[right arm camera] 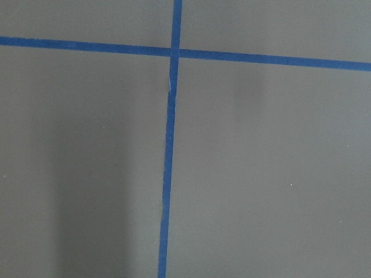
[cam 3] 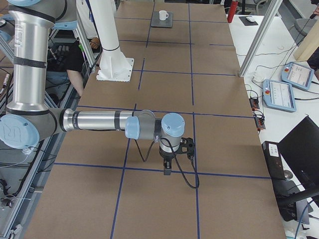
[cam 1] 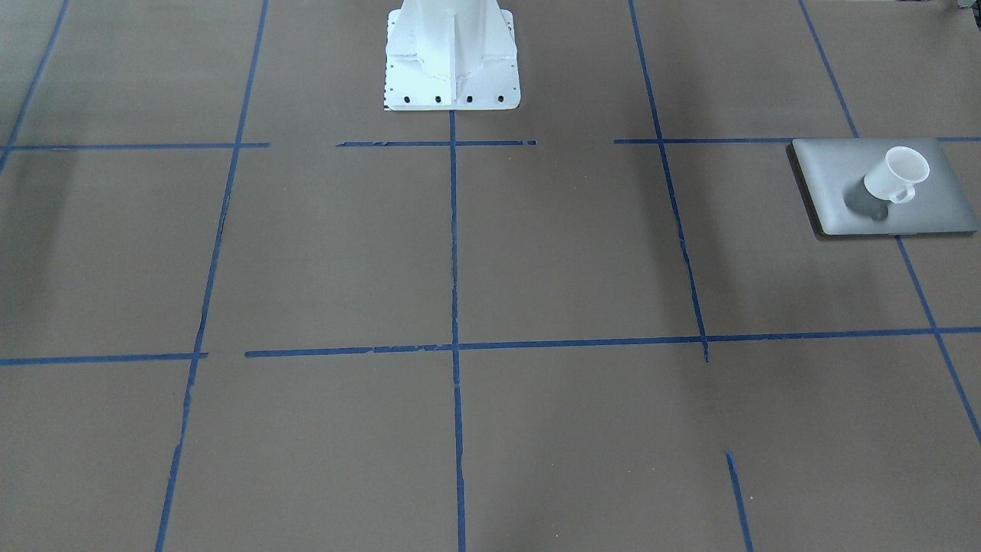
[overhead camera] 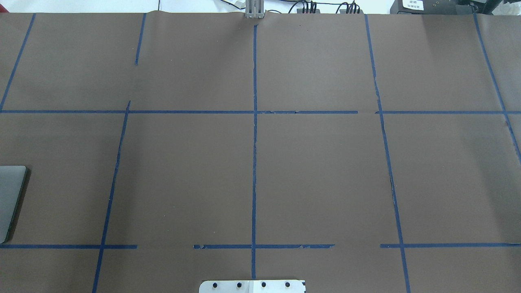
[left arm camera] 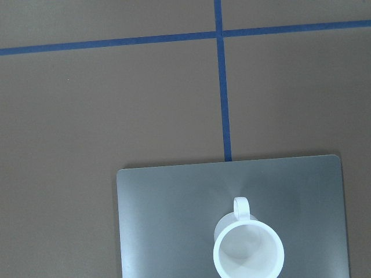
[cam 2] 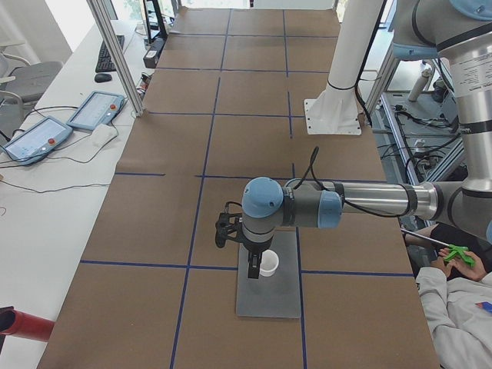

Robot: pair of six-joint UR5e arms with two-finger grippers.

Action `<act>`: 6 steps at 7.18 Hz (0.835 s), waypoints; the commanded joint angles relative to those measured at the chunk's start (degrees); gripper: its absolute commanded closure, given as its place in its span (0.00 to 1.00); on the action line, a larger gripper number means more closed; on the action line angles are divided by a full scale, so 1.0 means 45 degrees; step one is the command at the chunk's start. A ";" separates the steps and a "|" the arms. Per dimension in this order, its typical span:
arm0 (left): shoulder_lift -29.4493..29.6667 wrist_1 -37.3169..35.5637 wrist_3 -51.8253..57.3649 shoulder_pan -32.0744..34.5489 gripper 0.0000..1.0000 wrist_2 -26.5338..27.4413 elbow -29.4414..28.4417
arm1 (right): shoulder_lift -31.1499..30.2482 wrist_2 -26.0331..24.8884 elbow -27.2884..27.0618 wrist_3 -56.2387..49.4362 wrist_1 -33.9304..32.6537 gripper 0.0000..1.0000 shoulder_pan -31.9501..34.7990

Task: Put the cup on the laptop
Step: 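Open the left gripper and raise it off the mug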

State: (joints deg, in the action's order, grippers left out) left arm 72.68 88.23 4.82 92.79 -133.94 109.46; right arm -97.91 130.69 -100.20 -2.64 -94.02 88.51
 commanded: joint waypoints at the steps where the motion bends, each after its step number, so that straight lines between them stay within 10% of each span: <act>1: 0.0040 -0.0935 0.0041 -0.0014 0.00 -0.0002 0.0479 | 0.0000 0.0000 0.0000 0.0000 -0.0006 0.00 0.0000; 6: 0.0431 -0.0993 0.0022 -0.0033 0.00 -0.0002 0.0402 | 0.0000 0.0000 0.0000 0.0000 -0.0006 0.00 0.0000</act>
State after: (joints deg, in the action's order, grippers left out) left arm 74.49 83.85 4.92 92.64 -134.00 111.00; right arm -97.91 130.69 -100.20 -2.64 -94.00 88.51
